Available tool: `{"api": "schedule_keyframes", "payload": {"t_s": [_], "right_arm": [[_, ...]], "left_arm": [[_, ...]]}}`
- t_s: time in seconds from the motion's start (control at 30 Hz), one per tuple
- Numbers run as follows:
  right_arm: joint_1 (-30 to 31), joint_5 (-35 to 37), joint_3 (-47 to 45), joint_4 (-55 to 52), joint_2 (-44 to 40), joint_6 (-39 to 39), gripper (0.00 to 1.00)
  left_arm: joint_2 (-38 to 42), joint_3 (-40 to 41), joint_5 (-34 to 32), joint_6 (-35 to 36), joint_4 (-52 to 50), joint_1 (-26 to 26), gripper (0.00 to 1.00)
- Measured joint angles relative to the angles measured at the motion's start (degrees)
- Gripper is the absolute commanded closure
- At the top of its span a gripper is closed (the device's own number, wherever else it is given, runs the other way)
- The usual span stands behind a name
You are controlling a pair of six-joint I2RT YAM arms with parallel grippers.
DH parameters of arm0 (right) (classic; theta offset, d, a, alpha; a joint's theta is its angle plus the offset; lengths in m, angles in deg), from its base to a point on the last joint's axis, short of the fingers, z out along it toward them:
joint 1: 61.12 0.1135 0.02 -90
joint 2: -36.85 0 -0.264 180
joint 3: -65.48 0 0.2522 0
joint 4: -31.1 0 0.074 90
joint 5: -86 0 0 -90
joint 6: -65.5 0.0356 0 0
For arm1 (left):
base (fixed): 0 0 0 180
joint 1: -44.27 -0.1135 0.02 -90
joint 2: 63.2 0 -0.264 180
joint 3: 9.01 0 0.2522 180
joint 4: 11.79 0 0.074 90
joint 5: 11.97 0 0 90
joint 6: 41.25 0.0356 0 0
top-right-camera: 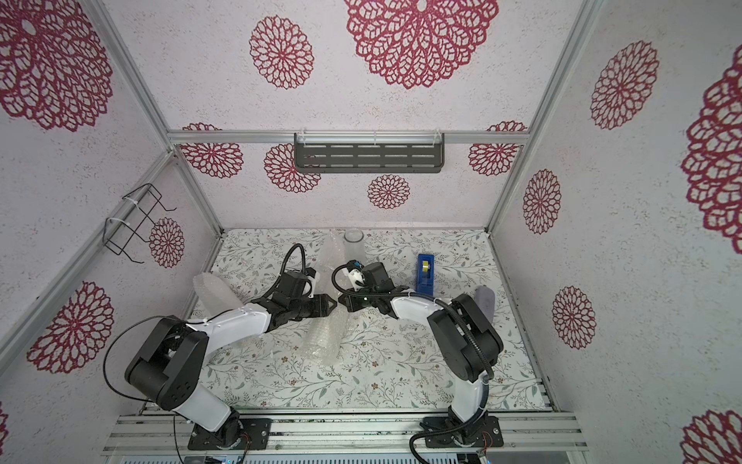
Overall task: Wrap vases in bubble wrap
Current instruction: Stick the tape on the bubble wrap.
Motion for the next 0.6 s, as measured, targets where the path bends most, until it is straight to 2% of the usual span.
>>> {"api": "schedule_keyframes", "payload": {"t_s": [0.4, 0.6], "right_arm": [[1.3, 8.5, -0.2, -2.9, -1.7, -3.2, 0.61], [1.2, 10.6, -3.4, -2.9, -3.2, -3.4, 0.58]], "left_arm": [[0.2, 0.0, -0.5, 0.0, -0.2, 0.2, 0.44], [0.3, 0.0, -0.6, 0.0, -0.3, 0.2, 0.45]]}}
